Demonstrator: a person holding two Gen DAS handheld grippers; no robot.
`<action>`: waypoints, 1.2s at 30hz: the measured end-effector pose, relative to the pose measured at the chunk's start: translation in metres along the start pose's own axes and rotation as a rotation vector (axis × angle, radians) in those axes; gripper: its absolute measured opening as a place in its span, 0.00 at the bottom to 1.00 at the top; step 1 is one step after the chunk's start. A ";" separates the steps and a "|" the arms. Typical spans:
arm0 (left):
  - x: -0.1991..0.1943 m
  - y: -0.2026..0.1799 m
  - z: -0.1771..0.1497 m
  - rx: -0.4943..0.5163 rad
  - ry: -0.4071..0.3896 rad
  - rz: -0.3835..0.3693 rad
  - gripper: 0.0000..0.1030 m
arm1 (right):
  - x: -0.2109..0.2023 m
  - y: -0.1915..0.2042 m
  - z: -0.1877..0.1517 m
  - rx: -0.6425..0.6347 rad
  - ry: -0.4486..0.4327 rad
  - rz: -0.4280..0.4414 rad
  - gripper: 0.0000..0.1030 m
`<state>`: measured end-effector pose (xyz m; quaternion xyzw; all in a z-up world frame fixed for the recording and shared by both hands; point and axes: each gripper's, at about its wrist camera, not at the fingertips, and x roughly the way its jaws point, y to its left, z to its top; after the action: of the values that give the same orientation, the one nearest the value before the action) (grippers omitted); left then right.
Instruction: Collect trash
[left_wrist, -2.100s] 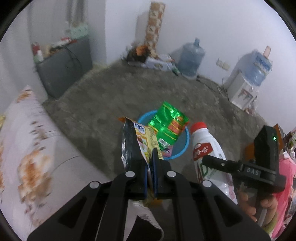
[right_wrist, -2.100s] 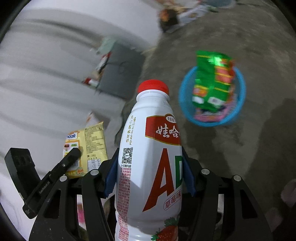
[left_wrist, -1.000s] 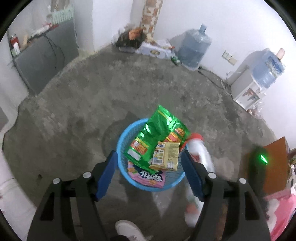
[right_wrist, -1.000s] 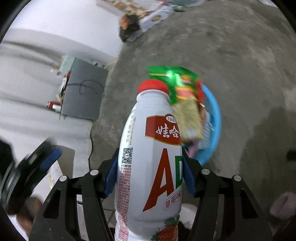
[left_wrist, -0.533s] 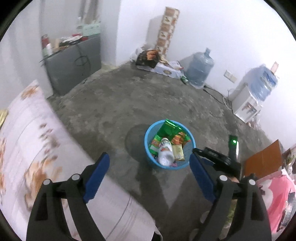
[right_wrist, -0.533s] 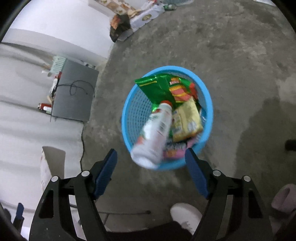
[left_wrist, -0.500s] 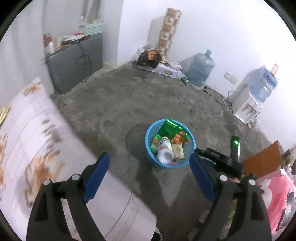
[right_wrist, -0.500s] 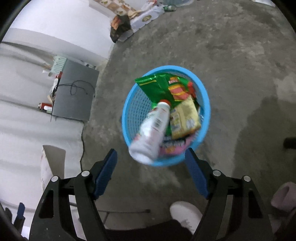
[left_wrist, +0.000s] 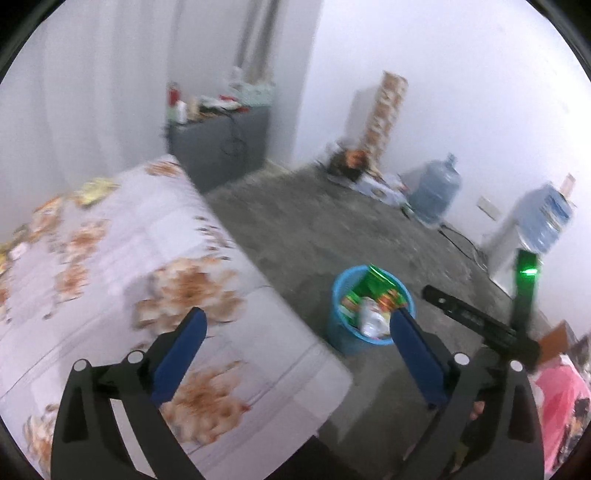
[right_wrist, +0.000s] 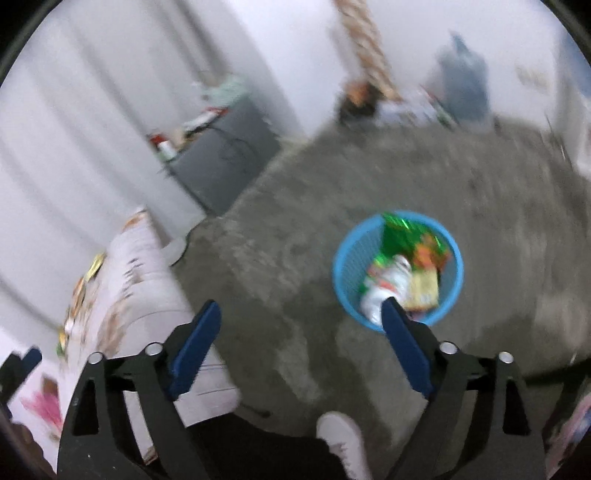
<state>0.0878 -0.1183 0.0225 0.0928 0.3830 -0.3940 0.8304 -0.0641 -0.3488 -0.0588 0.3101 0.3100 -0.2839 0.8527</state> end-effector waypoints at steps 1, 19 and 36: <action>-0.009 0.005 -0.004 -0.012 -0.021 0.034 0.94 | -0.007 0.013 -0.001 -0.041 -0.016 0.005 0.90; -0.104 0.065 -0.068 -0.221 -0.180 0.368 0.94 | -0.086 0.147 -0.057 -0.457 -0.265 0.002 0.92; -0.111 0.077 -0.134 -0.343 -0.045 0.480 0.94 | -0.089 0.162 -0.120 -0.596 -0.098 0.074 0.92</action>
<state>0.0238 0.0591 -0.0023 0.0304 0.3927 -0.1179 0.9116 -0.0541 -0.1334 -0.0122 0.0435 0.3264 -0.1637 0.9299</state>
